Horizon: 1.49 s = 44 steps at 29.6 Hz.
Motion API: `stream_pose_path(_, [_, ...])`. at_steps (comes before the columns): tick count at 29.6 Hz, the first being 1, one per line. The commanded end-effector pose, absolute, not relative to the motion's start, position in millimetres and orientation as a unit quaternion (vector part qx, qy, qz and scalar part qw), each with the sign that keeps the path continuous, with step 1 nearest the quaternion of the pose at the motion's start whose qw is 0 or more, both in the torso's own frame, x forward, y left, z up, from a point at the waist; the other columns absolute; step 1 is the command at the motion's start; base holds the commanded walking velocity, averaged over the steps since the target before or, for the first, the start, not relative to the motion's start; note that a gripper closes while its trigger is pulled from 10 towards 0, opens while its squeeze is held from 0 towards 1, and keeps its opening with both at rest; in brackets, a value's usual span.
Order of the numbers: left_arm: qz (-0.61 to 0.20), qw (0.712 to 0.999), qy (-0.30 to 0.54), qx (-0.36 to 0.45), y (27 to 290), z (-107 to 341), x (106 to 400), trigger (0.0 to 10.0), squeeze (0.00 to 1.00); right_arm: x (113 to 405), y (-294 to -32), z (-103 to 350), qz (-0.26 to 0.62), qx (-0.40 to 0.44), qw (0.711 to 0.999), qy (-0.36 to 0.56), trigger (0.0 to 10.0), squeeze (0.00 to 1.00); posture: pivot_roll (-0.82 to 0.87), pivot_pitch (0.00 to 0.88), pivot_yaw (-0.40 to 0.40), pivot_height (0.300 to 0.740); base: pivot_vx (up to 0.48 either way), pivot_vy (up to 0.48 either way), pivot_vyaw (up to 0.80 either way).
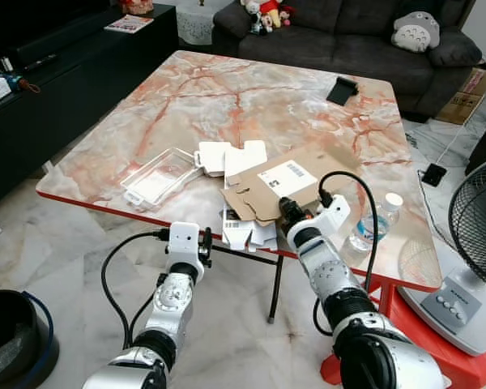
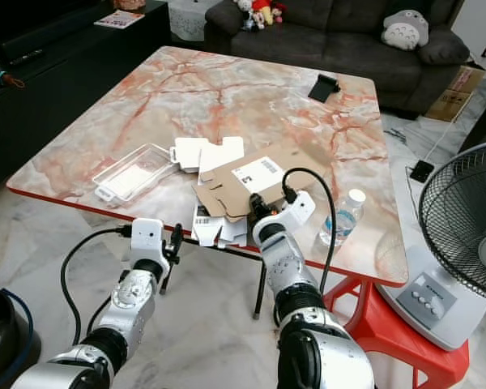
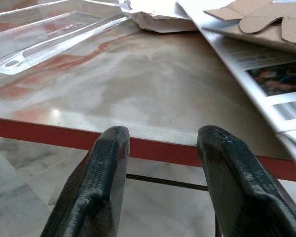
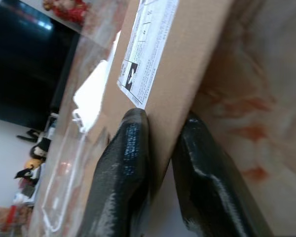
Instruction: Picking trash to rubbish bin
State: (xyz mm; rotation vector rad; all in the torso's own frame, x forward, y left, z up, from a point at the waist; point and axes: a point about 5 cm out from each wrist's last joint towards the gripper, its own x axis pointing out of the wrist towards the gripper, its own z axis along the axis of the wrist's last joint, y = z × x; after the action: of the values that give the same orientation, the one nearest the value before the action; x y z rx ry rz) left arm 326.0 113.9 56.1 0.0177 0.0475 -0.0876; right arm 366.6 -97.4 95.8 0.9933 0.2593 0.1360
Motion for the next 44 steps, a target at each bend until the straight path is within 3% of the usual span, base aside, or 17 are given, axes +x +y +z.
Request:
stream_pose_path(1, [-0.05,0.998,0.034,0.005,111.0,53.4,325.1,10.0,0.0,372.1,-98.5,108.2,0.072,0.482,0.867,0.103,0.0,0.0,-0.04,0.044,-0.066,0.74,0.0,0.0,0.0])
stream_pose_path(9, [-0.058,0.998,0.032,0.004,108.3,53.9,325.0,10.0,0.0,379.5,-94.7,136.5,0.112,0.52,0.846,0.048,0.0,0.0,-0.05,0.029,-0.06,0.74,0.0,0.0,0.0])
stream_pose_path(10, [-0.059,0.998,0.032,0.003,107.8,54.1,325.0,10.0,0.0,380.7,-93.9,144.3,0.125,0.525,0.841,0.033,8.0,0.0,-0.05,0.024,-0.058,0.74,0.0,0.0,0.0])
stream_pose_path(11, [-0.06,0.998,0.031,0.003,107.2,54.3,325.1,10.0,0.0,381.2,-92.9,150.9,0.137,0.528,0.838,0.02,10.0,0.0,-0.05,0.024,-0.058,0.74,0.0,0.0,0.0])
stream_pose_path(17, [-0.064,0.998,0.029,0.002,105.1,55.3,325.5,10.0,0.0,378.7,-90.0,167.2,0.177,0.521,0.835,-0.014,10.0,0.0,-0.05,0.014,-0.059,0.74,0.0,0.0,0.0])
stream_pose_path(20, [-0.063,0.998,0.025,0.004,105.1,56.0,325.5,10.0,0.0,375.5,-91.4,176.0,0.186,0.459,0.867,-0.053,10.0,0.0,-0.05,0.014,-0.059,0.74,0.0,0.0,0.0])
stream_pose_path(23, [-0.062,0.998,0.021,0.004,104.7,56.8,325.4,10.0,0.0,370.9,-96.2,181.8,0.18,0.327,0.922,-0.099,10.0,0.0,-0.05,0.006,-0.058,0.74,0.0,0.0,0.0])
stream_pose_path(30, [-0.066,0.998,0.017,0.006,103.6,57.6,325.3,10.0,0.0,362.2,-117.0,176.6,0.154,0.214,0.954,-0.144,10.0,0.0,-0.06,0.0,-0.053,0.74,0.0,0.0,0.0])
stream_pose_path(31, [-0.066,0.998,0.014,0.008,103.5,58.3,325.4,10.0,0.0,359.0,-119.3,171.8,0.153,0.158,0.965,-0.145,10.0,0.0,-0.06,0.0,-0.05,0.74,0.0,0.0,0.0])
stream_pose_path(44, [-0.07,0.996,-0.027,0.042,100.9,70.7,329.9,10.0,0.0,344.8,-109.4,136.6,0.145,0.107,0.977,-0.115,10.0,0.0,-0.06,0.007,-0.049,0.74,0.0,0.0,0.0])
